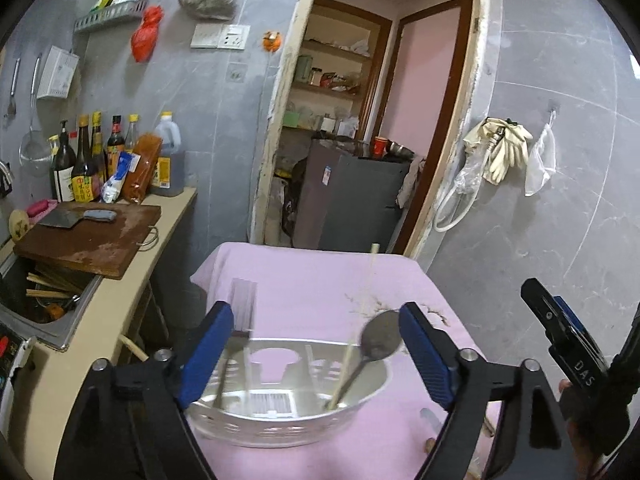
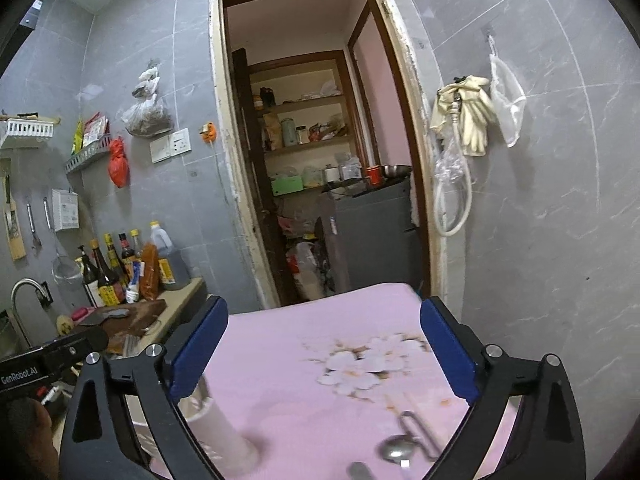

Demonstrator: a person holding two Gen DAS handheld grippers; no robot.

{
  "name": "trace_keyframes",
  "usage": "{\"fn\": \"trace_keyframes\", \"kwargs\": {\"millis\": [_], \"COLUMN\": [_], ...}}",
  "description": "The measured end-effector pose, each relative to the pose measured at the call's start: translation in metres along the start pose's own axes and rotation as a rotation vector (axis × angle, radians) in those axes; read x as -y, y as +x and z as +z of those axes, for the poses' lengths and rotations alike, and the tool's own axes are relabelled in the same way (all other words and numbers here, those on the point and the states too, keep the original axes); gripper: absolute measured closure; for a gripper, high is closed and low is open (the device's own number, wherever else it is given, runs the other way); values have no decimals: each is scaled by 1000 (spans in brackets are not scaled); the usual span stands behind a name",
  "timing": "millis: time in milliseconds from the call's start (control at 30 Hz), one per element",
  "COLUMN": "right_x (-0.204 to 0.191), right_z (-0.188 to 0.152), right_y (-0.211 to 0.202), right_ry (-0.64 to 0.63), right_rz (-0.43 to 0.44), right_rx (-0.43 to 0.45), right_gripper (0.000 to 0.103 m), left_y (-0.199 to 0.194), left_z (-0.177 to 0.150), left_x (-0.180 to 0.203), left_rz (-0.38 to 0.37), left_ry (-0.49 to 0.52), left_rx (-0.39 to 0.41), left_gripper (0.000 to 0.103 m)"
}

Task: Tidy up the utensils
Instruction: 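Withdraw both tools from the caddy, then move the left tool toward the gold spoon while the right tool approaches the silver spoon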

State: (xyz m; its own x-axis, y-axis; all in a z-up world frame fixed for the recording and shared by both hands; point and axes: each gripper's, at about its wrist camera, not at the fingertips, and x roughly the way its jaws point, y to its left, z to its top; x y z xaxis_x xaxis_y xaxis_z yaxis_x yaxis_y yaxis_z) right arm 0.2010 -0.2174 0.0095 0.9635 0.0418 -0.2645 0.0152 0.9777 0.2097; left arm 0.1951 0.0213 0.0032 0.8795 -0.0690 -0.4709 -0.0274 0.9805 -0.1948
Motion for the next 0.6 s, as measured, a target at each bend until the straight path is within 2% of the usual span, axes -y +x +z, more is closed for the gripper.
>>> {"fn": "trace_keyframes", "kwargs": {"millis": [67, 333, 600], "right_x": [14, 59, 97], "right_z": [4, 8, 1], "right_y": [-3, -1, 11], "right_ry": [-6, -43, -67], "right_rz": [-11, -24, -8], "right_rx": [3, -27, -78], "right_gripper": [3, 3, 2], "left_y": [0, 4, 10], "left_z": [-2, -16, -32], "left_x": [14, 60, 95], "left_rz": [-2, 19, 68], "left_ry": [1, -3, 7], "left_rx": [8, 46, 67], "left_gripper": [16, 8, 7]}}
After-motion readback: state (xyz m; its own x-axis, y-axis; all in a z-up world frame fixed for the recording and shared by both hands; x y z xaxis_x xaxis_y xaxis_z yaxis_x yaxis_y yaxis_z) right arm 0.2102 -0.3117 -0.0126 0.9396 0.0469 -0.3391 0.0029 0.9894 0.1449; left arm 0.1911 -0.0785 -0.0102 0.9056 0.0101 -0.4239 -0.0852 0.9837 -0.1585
